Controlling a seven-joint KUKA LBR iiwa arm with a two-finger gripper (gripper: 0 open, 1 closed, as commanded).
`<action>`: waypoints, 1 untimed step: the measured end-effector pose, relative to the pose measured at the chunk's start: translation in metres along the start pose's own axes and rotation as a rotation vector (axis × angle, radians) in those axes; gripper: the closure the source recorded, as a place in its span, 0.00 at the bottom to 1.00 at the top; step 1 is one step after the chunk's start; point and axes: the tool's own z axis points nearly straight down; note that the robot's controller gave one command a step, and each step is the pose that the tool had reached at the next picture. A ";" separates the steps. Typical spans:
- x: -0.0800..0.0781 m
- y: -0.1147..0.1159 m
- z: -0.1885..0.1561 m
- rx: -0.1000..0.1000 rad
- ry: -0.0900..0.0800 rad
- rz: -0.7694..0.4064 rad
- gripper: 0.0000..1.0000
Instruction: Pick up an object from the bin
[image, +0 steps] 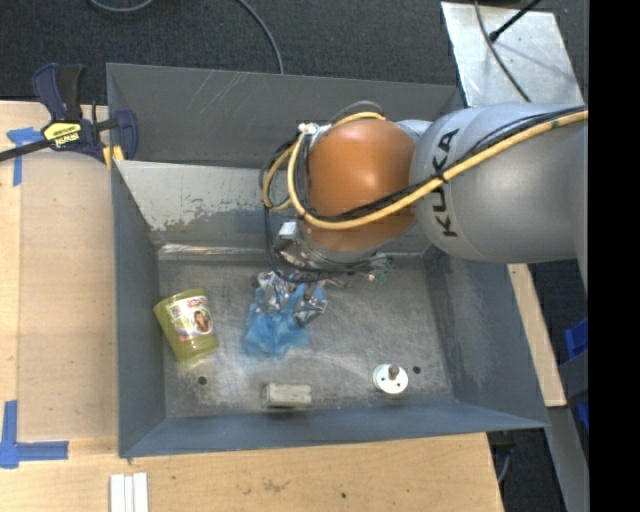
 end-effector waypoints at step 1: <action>0.000 0.000 0.000 0.000 0.000 0.000 1.00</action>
Offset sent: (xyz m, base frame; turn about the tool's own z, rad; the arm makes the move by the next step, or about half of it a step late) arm 0.0006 -0.0025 0.0689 -0.0297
